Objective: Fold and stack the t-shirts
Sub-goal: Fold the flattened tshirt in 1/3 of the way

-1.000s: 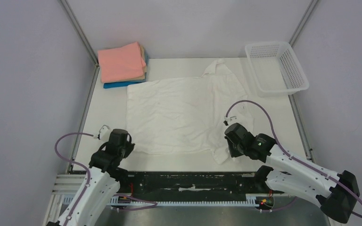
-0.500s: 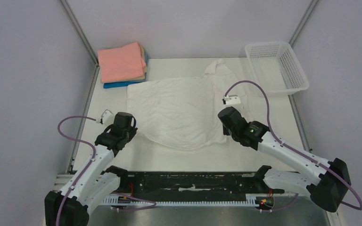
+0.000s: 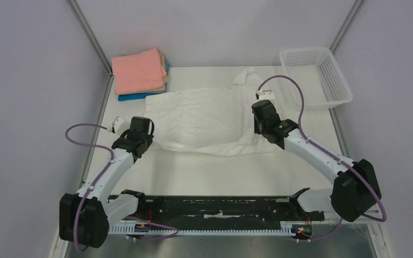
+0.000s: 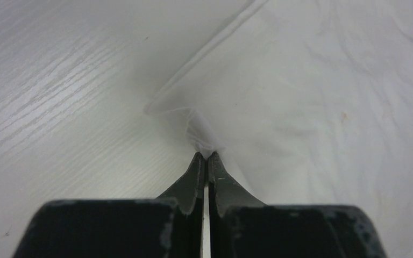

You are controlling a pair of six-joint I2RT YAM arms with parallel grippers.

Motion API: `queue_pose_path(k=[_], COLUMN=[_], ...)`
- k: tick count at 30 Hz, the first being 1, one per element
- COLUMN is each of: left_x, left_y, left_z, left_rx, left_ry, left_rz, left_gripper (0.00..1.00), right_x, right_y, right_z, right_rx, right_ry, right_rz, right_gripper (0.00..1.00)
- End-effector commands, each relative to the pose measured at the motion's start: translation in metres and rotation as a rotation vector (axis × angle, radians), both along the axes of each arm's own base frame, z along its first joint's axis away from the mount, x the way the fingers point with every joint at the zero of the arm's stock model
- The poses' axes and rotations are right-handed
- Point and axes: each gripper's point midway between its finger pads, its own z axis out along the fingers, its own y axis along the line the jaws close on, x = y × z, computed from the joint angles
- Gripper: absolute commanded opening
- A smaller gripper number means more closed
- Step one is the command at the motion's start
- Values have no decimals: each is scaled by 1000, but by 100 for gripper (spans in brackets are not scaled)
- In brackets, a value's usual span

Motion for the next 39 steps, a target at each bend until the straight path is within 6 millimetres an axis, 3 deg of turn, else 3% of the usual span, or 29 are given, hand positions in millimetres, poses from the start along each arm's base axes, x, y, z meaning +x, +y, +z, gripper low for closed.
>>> queue_pose_path(k=[1, 11, 17, 18, 22, 24, 26, 28, 30, 31, 33, 36, 39], left_x=[34, 70, 81, 82, 91, 97, 102, 103, 105, 104, 104, 101, 102], left_y=[5, 10, 17, 18, 25, 30, 33, 34, 28, 23, 9, -12, -44], left_z=[18, 6, -14, -18, -25, -19, -4, 13, 30, 36, 43, 38, 28], left_rx=[4, -7, -17, -23, -43, -41, -33, -24, -35, -48, -82, -160, -251], left_ry=[-73, -22, 42, 57, 92, 93, 82, 59, 16, -4, -26, -39, -60], left_rz=[2, 2, 18, 17, 25, 16, 9, -1, -48, -81, -158, -261, -396], left_gripper=[2, 2, 5, 11, 59, 74, 80, 81, 81, 82, 82, 82, 83], right_x=[35, 84, 117, 123, 146, 164, 186, 211, 229, 232, 229, 198, 149], right_y=[5, 5, 9, 10, 11, 13, 11, 13, 15, 16, 20, 15, 10], right_z=[32, 29, 16, 12, -3, -11, -19, -14, 2, 10, 27, 33, 10], right_rx=[34, -6, -34, -34, -37, -42, -34, -13, 1, 5, 25, 53, 120], right_ry=[-95, -69, -28, -19, 5, 13, 15, -5, -42, -54, -88, -100, -65], right_rz=[11, 41, 83, 84, 81, 92, 78, 75, 79, 81, 109, 116, 109], right_gripper=[0, 0, 3, 5, 10, 14, 16, 41, 60, 79, 98, 98, 98])
